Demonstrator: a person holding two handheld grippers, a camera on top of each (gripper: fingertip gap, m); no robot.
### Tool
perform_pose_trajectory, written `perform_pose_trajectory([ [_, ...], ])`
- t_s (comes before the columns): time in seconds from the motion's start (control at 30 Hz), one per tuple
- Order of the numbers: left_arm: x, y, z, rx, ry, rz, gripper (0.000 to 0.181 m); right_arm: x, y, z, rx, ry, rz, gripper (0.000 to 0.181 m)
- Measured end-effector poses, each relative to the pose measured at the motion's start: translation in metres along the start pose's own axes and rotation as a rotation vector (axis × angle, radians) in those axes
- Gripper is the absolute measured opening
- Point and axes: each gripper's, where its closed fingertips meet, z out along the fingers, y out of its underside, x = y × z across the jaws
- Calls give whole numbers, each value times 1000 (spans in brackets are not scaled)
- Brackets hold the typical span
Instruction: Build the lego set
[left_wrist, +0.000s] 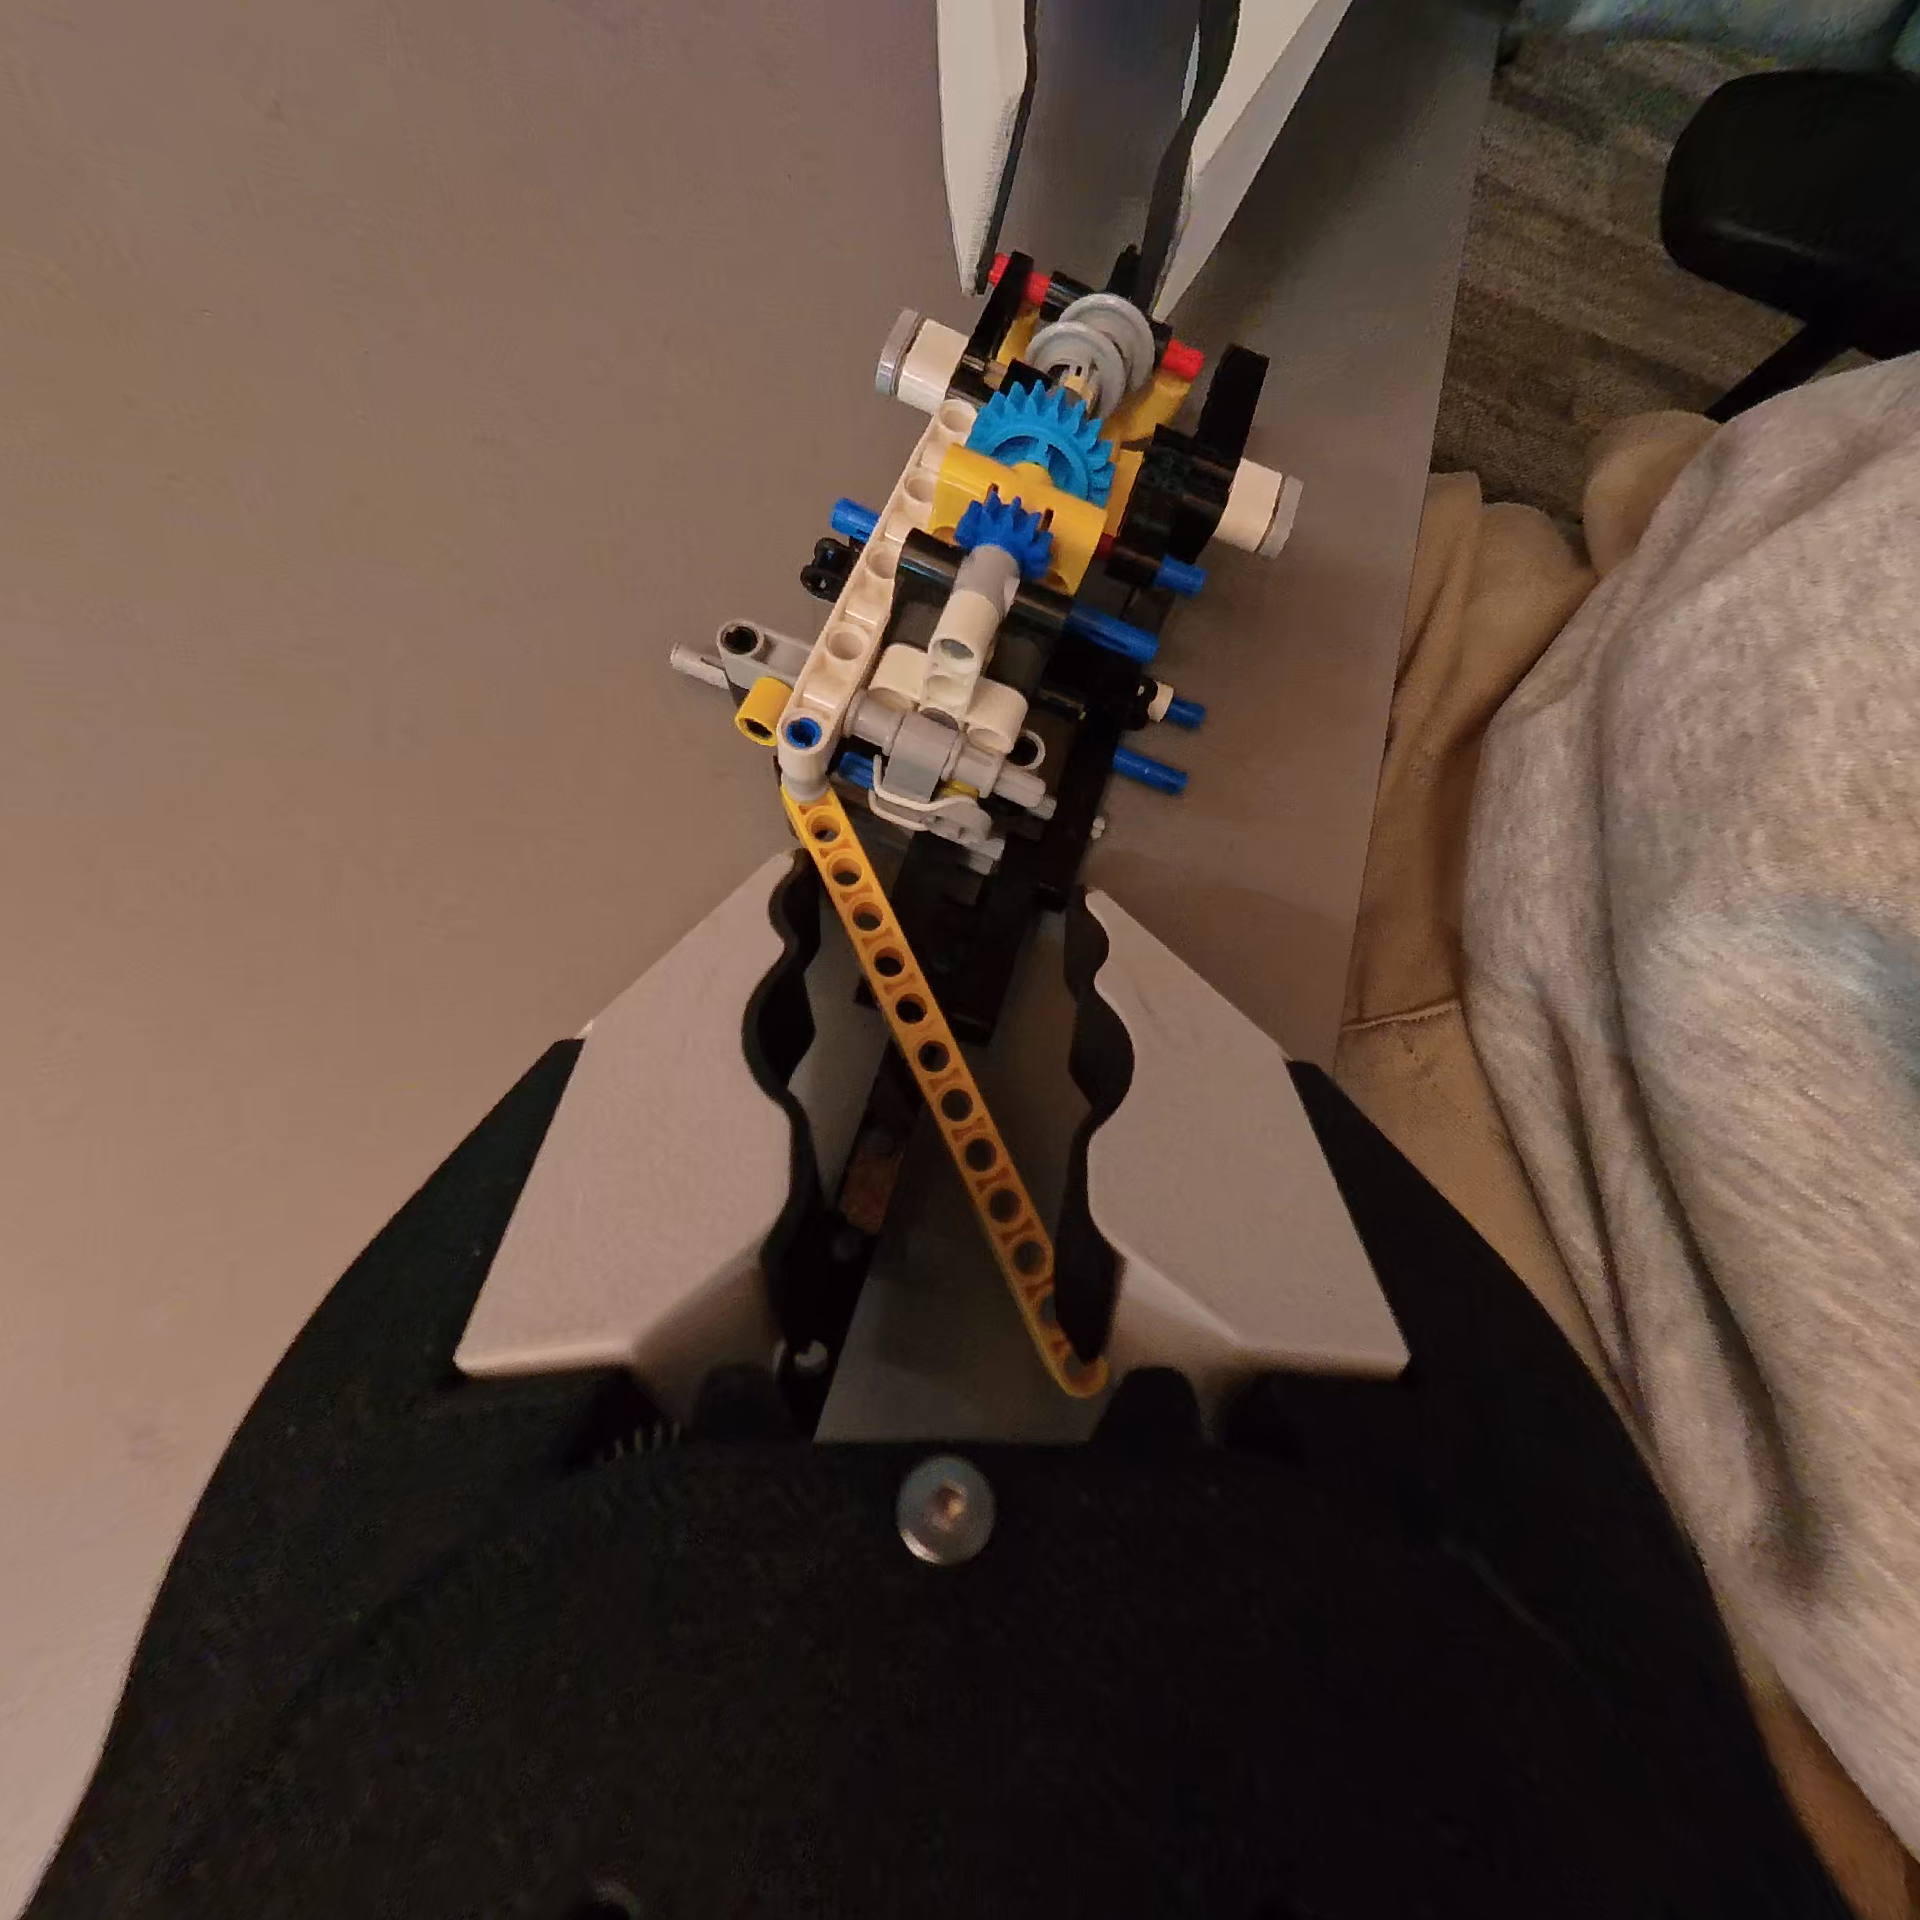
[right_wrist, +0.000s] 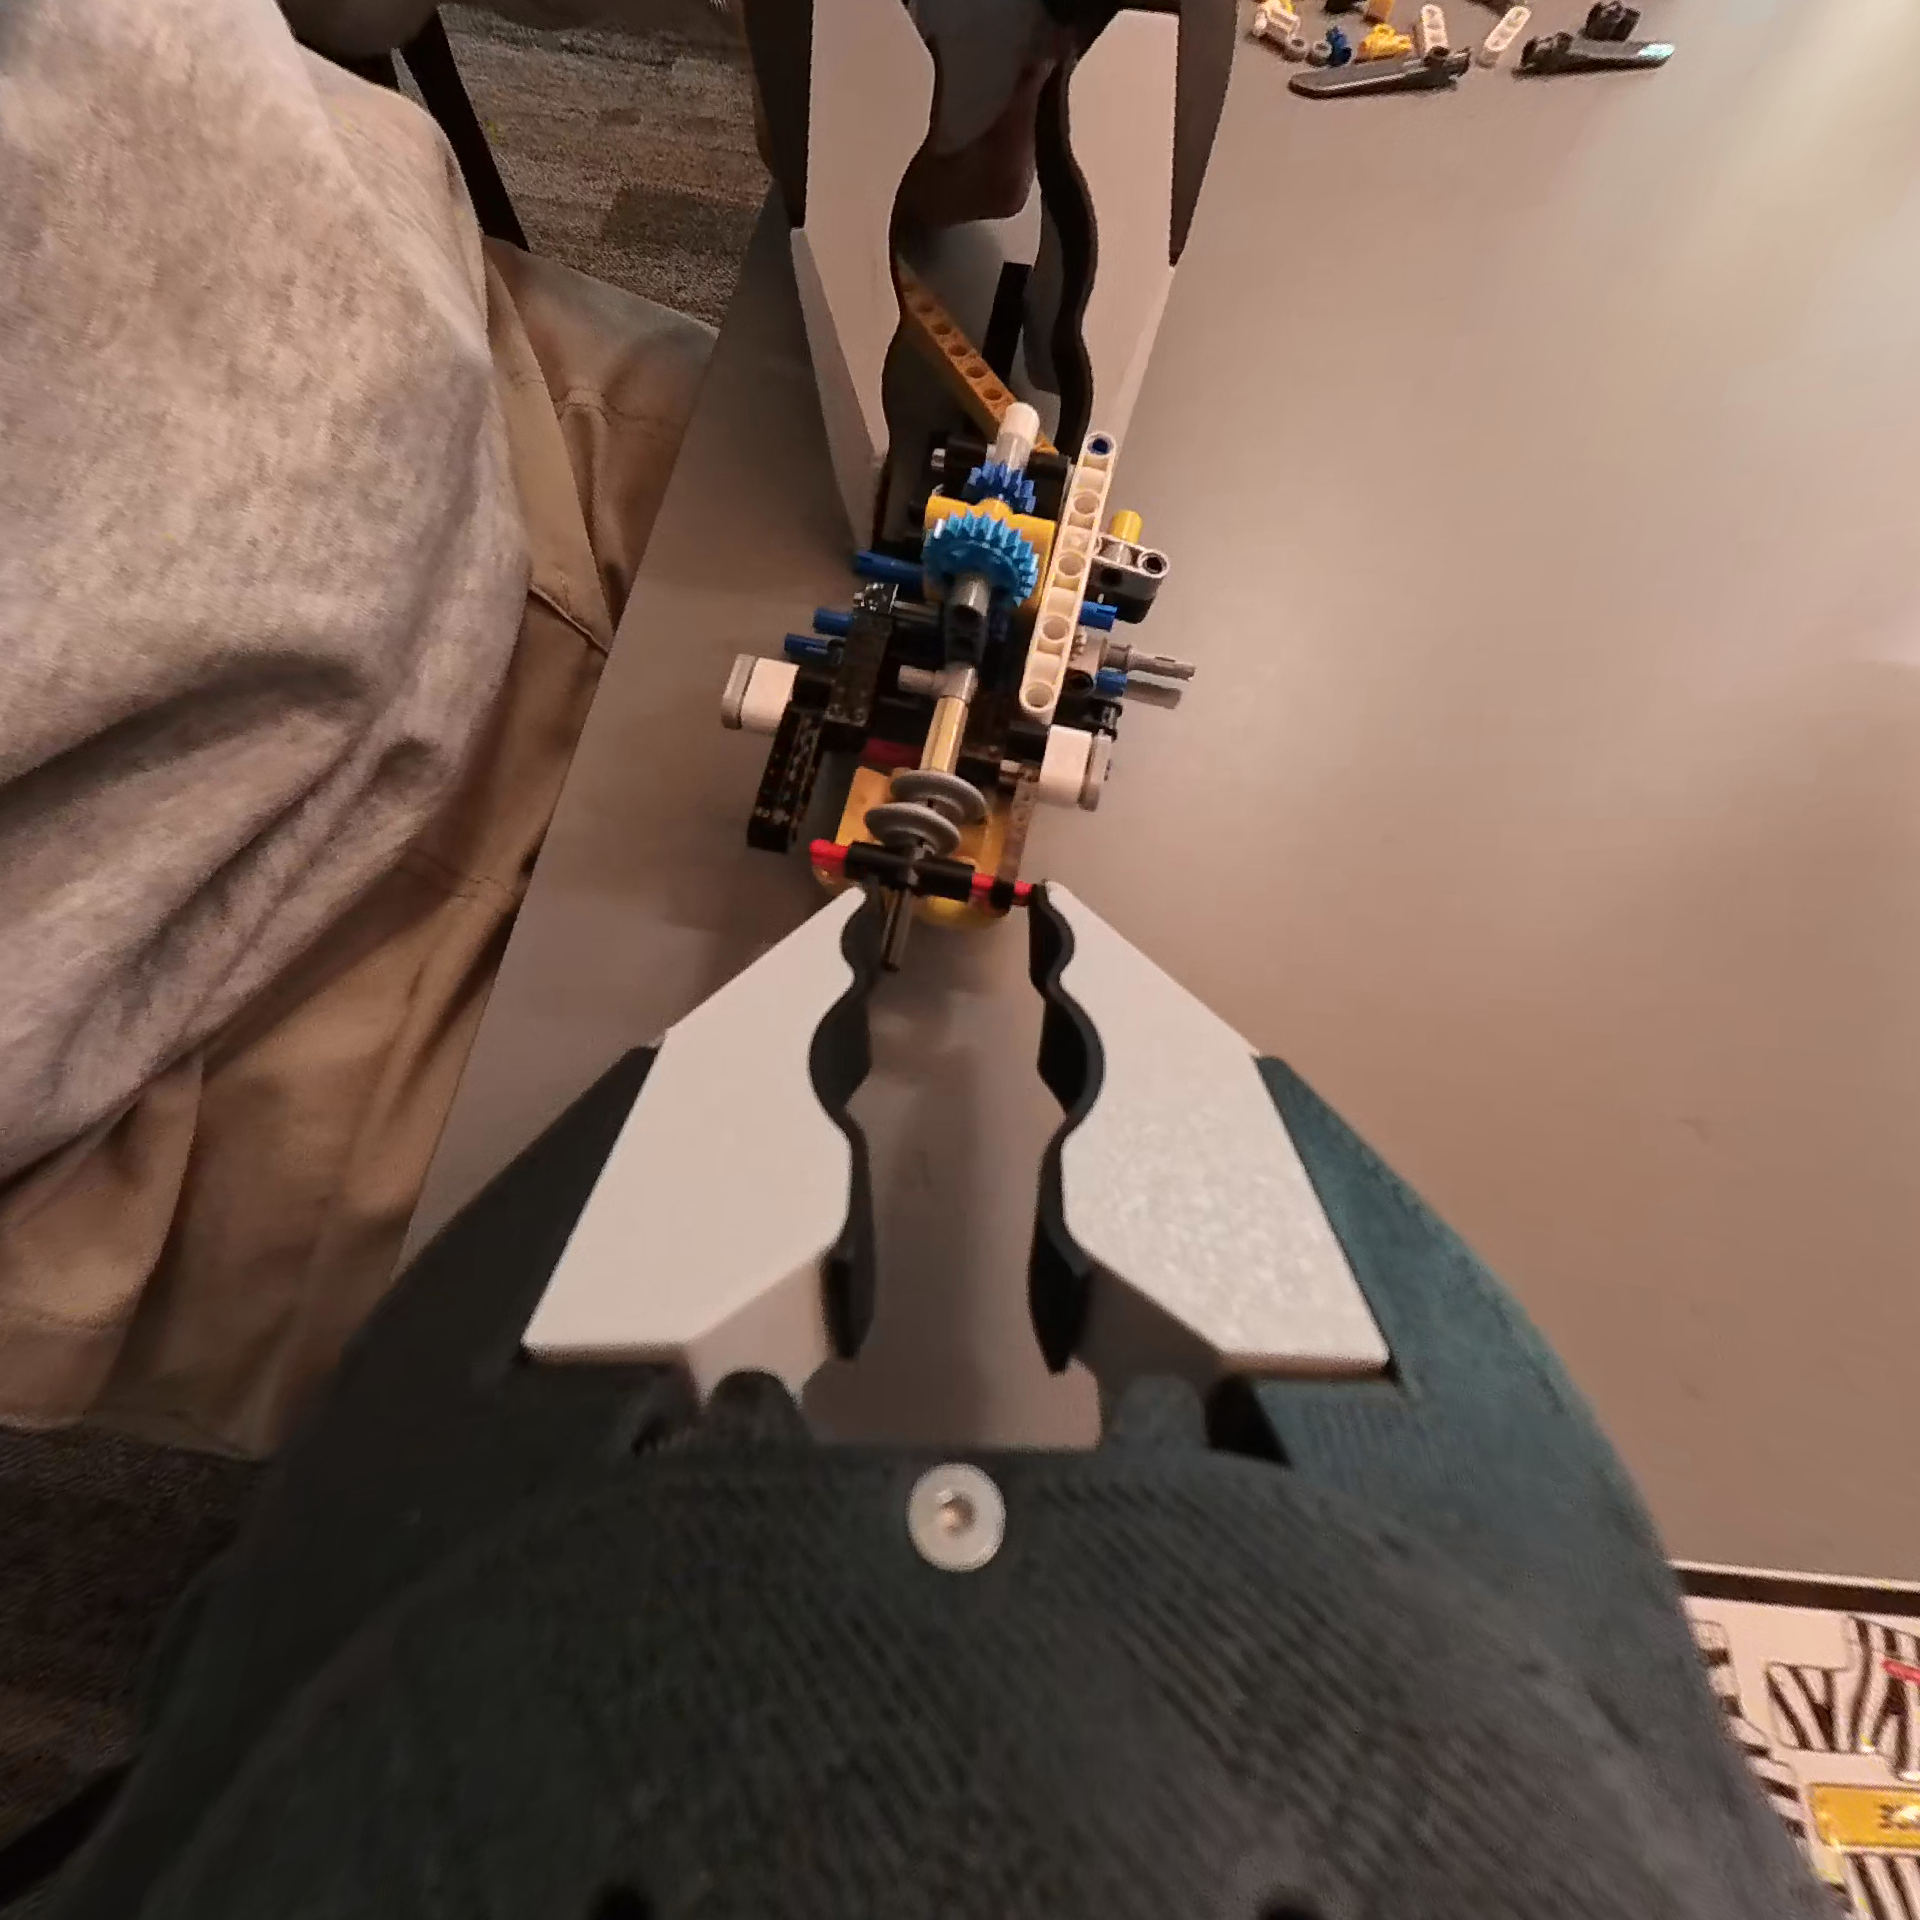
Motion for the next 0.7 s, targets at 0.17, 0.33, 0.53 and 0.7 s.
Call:
perform_pose_trajectory([
  [0.17,0,0,0,-1,-2,2,46,0,0,0,-5,13,2,26],
  [0.33,0,0,0,-1,-5,5,46,0,0,0,-8,17,7,26],
  [0.53,-1,0,0,-2,-8,8,46,0,1,0,-17,18,5,26],
  [0.7,-1,0,0,-3,-11,11,46,0,1,0,-24,18,4,26],
])
